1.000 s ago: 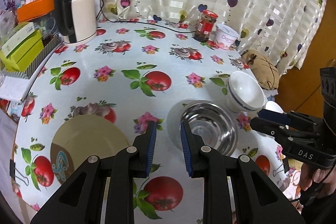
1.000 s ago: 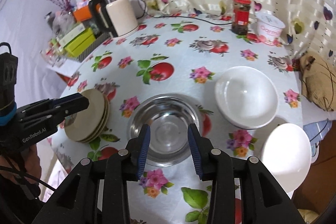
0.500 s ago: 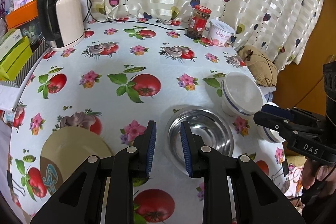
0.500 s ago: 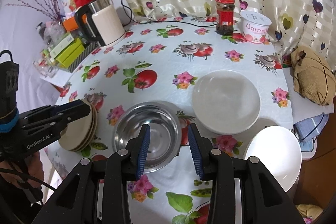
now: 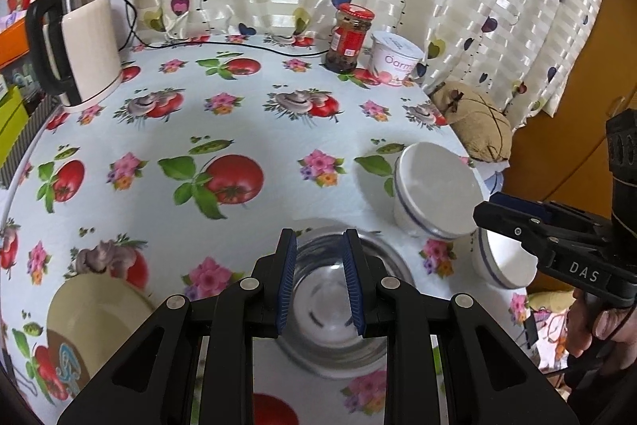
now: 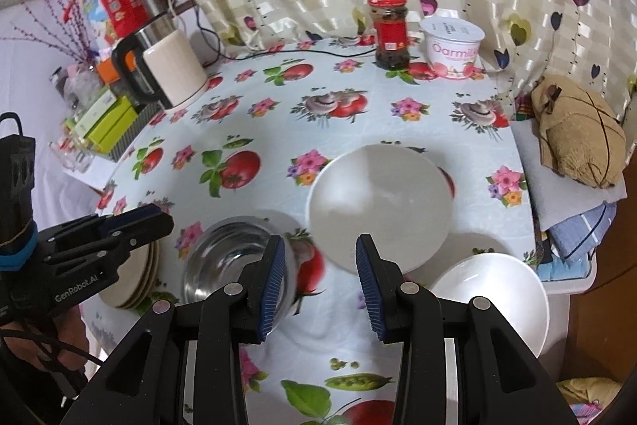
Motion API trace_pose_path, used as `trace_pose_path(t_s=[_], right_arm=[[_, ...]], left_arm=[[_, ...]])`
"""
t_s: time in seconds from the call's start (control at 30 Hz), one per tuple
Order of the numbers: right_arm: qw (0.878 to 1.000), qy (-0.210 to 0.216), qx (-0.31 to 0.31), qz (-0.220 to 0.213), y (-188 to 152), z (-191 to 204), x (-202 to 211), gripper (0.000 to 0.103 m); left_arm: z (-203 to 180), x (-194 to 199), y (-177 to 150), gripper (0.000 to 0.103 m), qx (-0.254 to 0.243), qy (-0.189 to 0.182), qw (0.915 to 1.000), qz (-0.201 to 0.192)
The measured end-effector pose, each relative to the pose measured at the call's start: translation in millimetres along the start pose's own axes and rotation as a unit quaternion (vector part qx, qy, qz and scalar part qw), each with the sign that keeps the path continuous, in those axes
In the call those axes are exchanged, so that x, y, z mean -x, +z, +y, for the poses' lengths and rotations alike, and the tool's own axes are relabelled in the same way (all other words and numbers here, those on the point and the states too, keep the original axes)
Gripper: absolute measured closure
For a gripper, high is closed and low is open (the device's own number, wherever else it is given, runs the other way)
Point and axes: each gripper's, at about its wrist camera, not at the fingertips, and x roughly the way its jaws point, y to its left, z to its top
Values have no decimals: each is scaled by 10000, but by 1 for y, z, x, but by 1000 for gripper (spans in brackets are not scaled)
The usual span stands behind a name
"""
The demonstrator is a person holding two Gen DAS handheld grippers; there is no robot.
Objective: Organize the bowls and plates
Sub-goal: 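Move both grippers past the steel bowl toward a white bowl, then close the left gripper on the white bowl rim while the right gripper grips it too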
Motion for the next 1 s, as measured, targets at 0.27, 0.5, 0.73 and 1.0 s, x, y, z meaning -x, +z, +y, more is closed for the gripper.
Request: trace_pose_path(t_s=[0.27,0.5,0.73,1.0], right_arm=[[9995,-204,-216,-50,10,-23,-4,66],[9980,-423,-466,-68,16,-48,-11,67],[9960,-581,-676,-44,17,-71,-17,67],[9954,-582,-749,131,16,-84,-33,81]], left_arm=[[-17,-22,14,78,-31,-326,9994,132],[-30,-40,25,78,-1,-557,9982,243],[-44,-61,29,78,-12,-708,9967,405],[-54,-79,30,78,-78,-767,9953,578]])
